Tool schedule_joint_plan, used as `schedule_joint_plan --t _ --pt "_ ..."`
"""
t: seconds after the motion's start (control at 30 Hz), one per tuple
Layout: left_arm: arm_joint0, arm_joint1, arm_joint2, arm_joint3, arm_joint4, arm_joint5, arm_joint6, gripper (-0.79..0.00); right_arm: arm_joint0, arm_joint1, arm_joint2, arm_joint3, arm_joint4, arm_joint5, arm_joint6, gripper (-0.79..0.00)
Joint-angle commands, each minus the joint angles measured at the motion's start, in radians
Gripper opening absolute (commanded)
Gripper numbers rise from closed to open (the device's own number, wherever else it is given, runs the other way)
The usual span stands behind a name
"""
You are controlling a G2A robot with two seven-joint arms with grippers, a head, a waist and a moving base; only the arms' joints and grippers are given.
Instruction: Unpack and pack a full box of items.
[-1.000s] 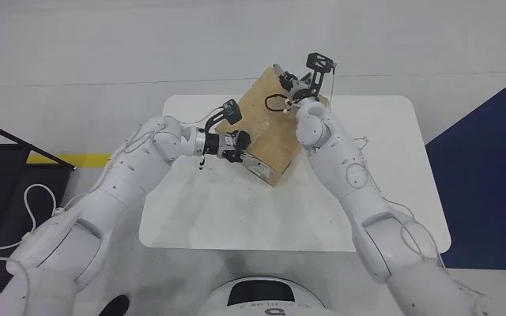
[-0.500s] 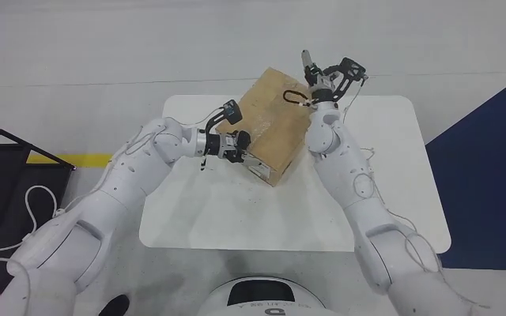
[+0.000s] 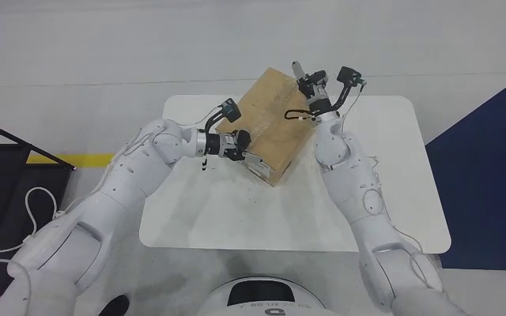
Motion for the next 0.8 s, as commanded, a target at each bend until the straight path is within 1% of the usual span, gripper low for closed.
schedule_joint_plan --t 0.0,0.03,0.07,0.1,0.17,0.2,0.27,0.37,0.47,0.57,0.77 --pt "0.000 0.000 0.000 0.000 0.000 0.000 0.000 0.000 -0.017 0.008 0.020 -0.020 0.127 -0.132 0.142 -0.406" --pt "0.000 0.000 0.000 0.000 0.000 0.000 0.000 0.000 -0.023 0.013 0.036 -0.030 0.183 -0.173 0.205 -0.514" --pt "0.000 0.000 0.000 0.000 0.000 0.000 0.000 0.000 -0.028 0.019 0.050 -0.038 0.226 -0.197 0.270 -0.723" --pt "0.000 0.000 0.000 0.000 0.000 0.000 0.000 0.000 -0.033 0.025 0.059 -0.047 0.259 -0.211 0.342 -0.785" --pt "0.000 0.000 0.000 0.000 0.000 0.000 0.000 0.000 -0.043 0.039 0.066 -0.081 0.265 -0.201 0.495 -0.785" --pt "0.000 0.000 0.000 0.000 0.000 0.000 0.000 0.000 -0.050 0.044 0.066 -0.105 0.261 -0.191 0.552 -0.785" --pt "0.000 0.000 0.000 0.000 0.000 0.000 0.000 0.000 -0.065 0.054 0.071 -0.140 0.253 -0.168 0.627 -0.785" --pt "0.000 0.000 0.000 0.000 0.000 0.000 0.000 0.000 -0.084 0.064 0.055 -0.177 0.179 -0.144 0.702 -0.785" --pt "0.000 0.000 0.000 0.000 0.000 0.000 0.000 0.000 -0.096 0.070 0.038 -0.189 0.167 -0.153 0.758 -0.785" --pt "0.000 0.000 0.000 0.000 0.000 0.000 0.000 0.000 -0.093 0.075 0.019 -0.198 0.116 -0.136 0.780 -0.785" --pt "0.000 0.000 0.000 0.000 0.000 0.000 0.000 0.000 -0.074 0.075 -0.044 -0.202 0.075 -0.124 0.808 -0.785"
